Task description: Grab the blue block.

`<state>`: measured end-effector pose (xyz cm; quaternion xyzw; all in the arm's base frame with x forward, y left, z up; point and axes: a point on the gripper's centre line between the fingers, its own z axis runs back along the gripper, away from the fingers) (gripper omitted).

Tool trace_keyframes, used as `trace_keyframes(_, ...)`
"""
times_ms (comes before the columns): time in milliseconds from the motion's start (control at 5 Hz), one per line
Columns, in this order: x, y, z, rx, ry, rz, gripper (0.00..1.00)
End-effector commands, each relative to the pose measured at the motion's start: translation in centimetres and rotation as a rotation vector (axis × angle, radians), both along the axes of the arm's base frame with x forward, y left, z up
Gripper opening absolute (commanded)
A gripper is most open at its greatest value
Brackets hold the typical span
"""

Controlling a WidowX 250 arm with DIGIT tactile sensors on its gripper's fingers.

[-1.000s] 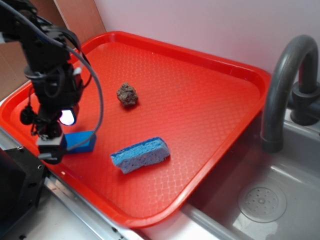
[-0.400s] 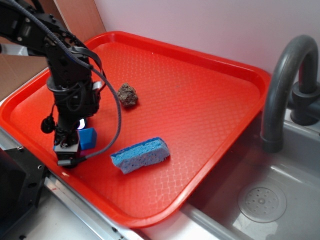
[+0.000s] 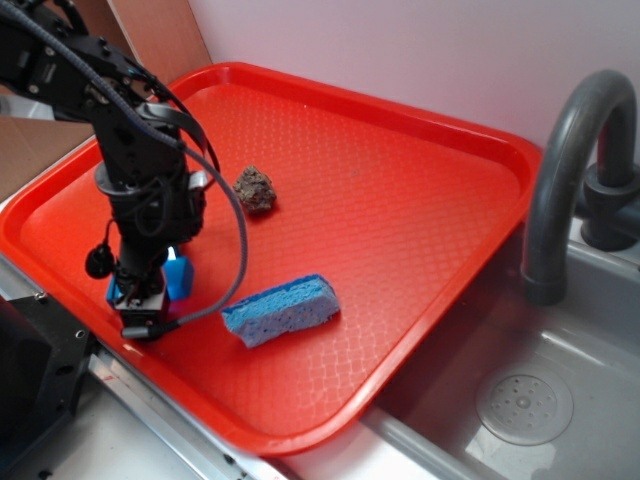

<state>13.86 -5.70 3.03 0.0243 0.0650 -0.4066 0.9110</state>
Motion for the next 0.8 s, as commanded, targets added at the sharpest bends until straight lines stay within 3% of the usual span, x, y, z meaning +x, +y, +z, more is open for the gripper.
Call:
trace_keyframes(0,-0.1,0.9,3.0,0.036,-0.078,0.095,0.00)
trace_keyframes(200,1.9,2.6,7.9,0.056,-0.168,0.282,0.00)
trace_keyframes(400,3.4,3.5,13.1,0.130,-0.223,0.530,0.00)
trace_keyframes(600,4.0,2.7,17.2,0.121,-0.204,0.732,0.00)
